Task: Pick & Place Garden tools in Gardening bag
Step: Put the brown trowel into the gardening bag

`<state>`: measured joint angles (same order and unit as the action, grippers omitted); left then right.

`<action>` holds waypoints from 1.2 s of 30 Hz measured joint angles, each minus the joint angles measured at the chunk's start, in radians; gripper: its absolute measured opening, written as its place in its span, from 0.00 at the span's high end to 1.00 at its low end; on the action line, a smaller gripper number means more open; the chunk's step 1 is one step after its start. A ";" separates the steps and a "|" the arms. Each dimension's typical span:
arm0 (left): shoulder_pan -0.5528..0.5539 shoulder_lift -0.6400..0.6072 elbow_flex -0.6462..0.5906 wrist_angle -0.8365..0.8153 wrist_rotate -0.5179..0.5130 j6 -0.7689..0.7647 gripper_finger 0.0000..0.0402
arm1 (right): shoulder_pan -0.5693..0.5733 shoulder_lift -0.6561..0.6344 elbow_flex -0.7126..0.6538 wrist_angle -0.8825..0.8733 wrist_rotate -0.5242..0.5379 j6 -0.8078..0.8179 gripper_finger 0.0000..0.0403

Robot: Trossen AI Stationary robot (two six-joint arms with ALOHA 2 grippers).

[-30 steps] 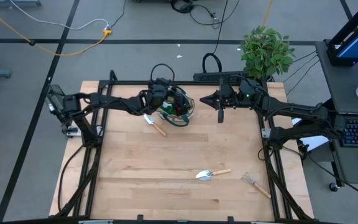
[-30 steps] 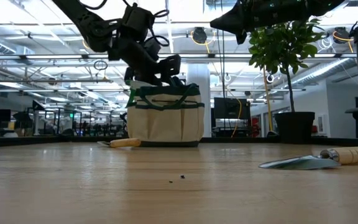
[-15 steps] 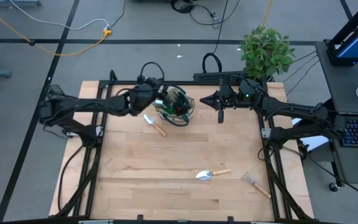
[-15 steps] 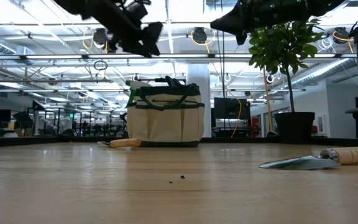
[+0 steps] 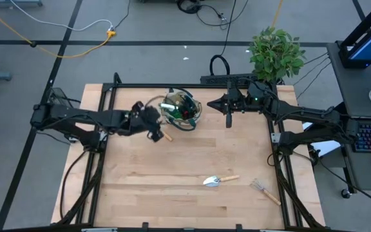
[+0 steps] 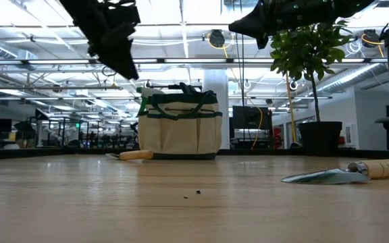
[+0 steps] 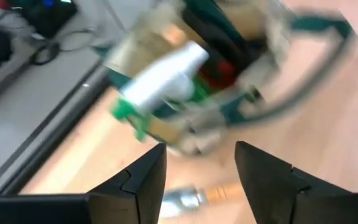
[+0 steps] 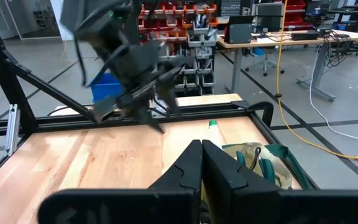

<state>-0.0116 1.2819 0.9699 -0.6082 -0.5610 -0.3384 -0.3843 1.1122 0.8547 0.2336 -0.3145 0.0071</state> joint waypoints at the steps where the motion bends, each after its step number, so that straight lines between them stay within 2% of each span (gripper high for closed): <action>1: -0.013 0.006 0.000 -0.019 0.018 0.023 0.51 | 0.000 0.000 0.000 0.000 0.000 0.000 1.00; 8: -0.084 0.034 -0.002 -0.075 0.044 0.218 0.51 | 0.000 0.000 0.000 0.000 0.000 0.007 1.00; 15: -0.123 0.086 0.000 -0.072 0.079 0.317 0.51 | 0.000 0.000 0.000 -0.001 0.000 0.000 1.00; 19: -0.149 0.135 0.000 -0.071 0.099 0.424 0.51 | 0.000 0.000 0.000 -0.002 0.000 0.000 1.00; 27: -0.169 0.287 0.000 0.060 0.144 0.676 0.51 | 0.000 0.000 0.000 -0.008 -0.001 0.000 1.00; 36: -0.119 0.358 0.000 0.174 0.238 0.798 0.51 | 0.000 0.000 0.000 -0.030 -0.001 0.000 1.00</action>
<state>-0.1311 1.6396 0.9701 -0.4341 -0.3233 0.4599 -0.3846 1.1122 0.8547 0.2033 -0.3153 0.0071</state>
